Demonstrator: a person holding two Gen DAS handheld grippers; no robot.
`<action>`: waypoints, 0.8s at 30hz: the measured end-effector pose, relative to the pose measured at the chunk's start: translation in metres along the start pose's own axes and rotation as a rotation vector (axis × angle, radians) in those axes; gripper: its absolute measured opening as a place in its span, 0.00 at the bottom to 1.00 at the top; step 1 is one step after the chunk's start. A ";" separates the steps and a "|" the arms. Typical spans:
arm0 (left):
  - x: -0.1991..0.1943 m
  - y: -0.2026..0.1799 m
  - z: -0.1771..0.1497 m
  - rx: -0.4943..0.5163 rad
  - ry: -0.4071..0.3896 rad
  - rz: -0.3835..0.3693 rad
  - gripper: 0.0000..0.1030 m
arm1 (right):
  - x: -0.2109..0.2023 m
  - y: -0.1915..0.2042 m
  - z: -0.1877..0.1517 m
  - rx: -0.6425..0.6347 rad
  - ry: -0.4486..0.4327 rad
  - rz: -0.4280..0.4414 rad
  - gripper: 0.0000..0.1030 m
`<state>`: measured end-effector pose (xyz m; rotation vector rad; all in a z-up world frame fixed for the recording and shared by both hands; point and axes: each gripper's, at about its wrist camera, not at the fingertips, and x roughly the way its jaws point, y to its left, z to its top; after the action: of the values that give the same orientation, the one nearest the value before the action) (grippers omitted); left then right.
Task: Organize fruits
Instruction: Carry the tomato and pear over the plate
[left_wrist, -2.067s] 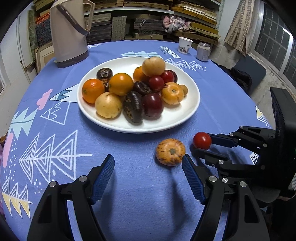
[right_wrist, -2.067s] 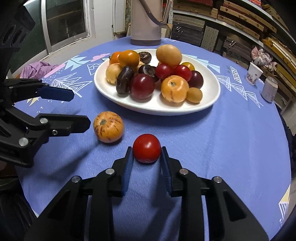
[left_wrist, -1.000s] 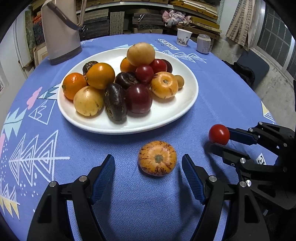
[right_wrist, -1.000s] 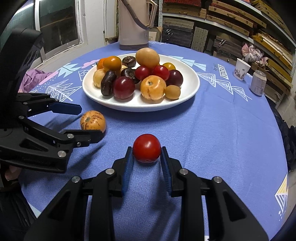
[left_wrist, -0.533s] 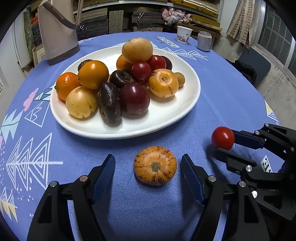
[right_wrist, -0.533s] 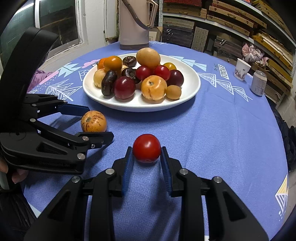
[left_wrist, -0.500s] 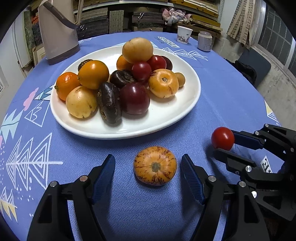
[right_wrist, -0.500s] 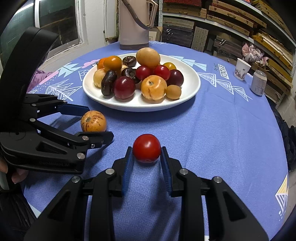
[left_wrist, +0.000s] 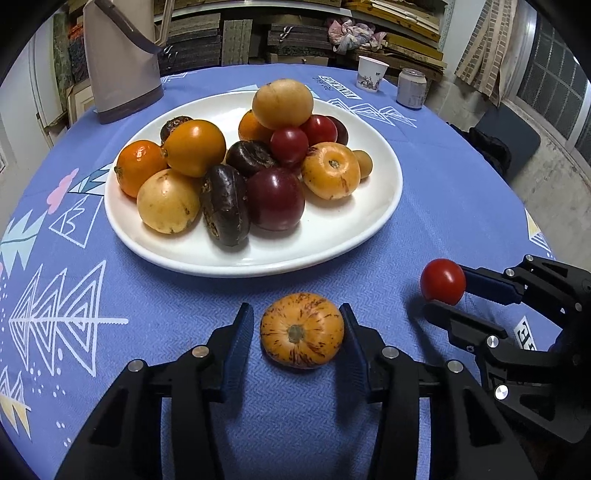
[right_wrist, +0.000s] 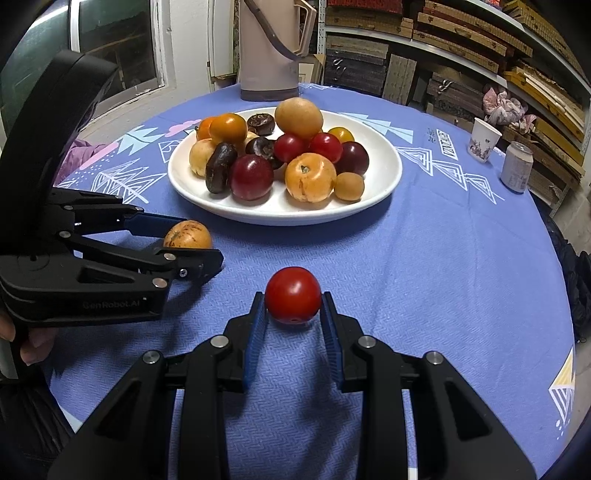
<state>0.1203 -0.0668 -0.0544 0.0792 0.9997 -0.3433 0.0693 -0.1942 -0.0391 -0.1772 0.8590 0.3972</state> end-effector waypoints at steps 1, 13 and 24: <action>0.000 0.000 0.000 -0.003 0.000 -0.002 0.46 | 0.000 0.000 0.000 0.000 0.000 0.000 0.28; -0.006 0.005 -0.003 -0.023 0.009 -0.027 0.40 | -0.005 0.002 0.003 0.002 -0.011 0.007 0.28; -0.018 0.017 -0.010 -0.036 -0.007 -0.024 0.40 | -0.008 0.001 0.003 0.002 -0.017 0.010 0.28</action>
<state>0.1087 -0.0444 -0.0461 0.0332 1.0003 -0.3475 0.0661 -0.1941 -0.0305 -0.1679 0.8439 0.4070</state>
